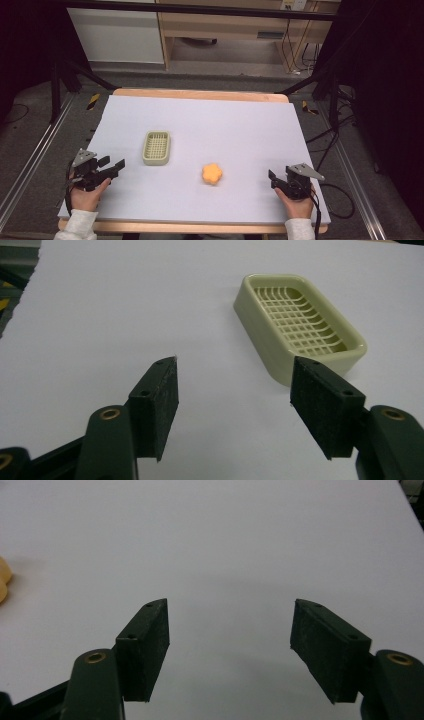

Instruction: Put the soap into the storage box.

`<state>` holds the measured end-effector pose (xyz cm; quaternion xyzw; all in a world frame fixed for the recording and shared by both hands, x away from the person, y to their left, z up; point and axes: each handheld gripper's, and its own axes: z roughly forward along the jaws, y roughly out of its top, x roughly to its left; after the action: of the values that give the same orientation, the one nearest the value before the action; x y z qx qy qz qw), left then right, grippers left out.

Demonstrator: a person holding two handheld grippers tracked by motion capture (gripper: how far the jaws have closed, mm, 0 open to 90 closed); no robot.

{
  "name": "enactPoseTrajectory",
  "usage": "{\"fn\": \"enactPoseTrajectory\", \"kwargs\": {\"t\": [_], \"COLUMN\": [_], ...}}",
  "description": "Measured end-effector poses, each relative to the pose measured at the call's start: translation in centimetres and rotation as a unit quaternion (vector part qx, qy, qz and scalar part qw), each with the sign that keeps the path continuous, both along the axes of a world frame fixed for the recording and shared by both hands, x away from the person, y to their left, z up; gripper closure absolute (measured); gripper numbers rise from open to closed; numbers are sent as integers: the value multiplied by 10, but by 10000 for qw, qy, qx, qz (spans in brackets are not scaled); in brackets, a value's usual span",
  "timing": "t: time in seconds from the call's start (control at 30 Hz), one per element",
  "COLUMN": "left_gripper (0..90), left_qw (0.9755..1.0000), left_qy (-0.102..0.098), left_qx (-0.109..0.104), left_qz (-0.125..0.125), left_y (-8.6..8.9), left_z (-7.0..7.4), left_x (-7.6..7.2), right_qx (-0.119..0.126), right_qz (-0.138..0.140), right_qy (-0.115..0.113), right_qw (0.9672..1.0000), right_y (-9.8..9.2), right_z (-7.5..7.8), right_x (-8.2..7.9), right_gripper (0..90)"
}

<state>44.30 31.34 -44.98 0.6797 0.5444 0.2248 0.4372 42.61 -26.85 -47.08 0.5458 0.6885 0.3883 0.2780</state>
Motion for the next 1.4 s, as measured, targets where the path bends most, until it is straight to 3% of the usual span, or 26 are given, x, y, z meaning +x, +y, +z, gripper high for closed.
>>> {"fn": "enactPoseTrajectory", "kwargs": {"t": [0.33,0.57,0.7,0.73,0.87,1.0,1.17,1.27,1.4], "left_gripper": [349,343,339,337,332,329,327,322,315], "left_qw": [9998,9995,9992,9990,9986,9978,9967,9962,9951], "left_qy": [-44,-100,-129,-136,-143,-138,-163,-210,-196], "left_qx": [39,43,80,108,178,295,413,444,522], "left_qz": [-192,-287,-367,-401,-468,-583,-681,-724,-818], "left_y": [-20,-28,-35,-38,-43,-51,-59,-63,-70], "left_z": [4,7,11,13,14,17,21,25,29], "left_x": [-1,-2,-1,-1,-2,1,2,3,5], "right_qx": [-20,-74,86,234,280,80,83,-116,-114], "right_qz": [348,176,103,93,96,87,104,67,76], "right_qy": [-22,-31,71,95,122,76,54,51,66], "right_qw": [9994,9998,9999,9996,9995,9999,9999,9999,9999], "right_y": [3,2,-1,-2,-2,-2,-1,2,1], "right_z": [-1,0,1,2,4,5,7,5,4], "right_x": [0,-2,-2,-2,-3,-3,-5,-4,-4], "right_gripper": [354,287,315,328,341,373,387,364,394]}}
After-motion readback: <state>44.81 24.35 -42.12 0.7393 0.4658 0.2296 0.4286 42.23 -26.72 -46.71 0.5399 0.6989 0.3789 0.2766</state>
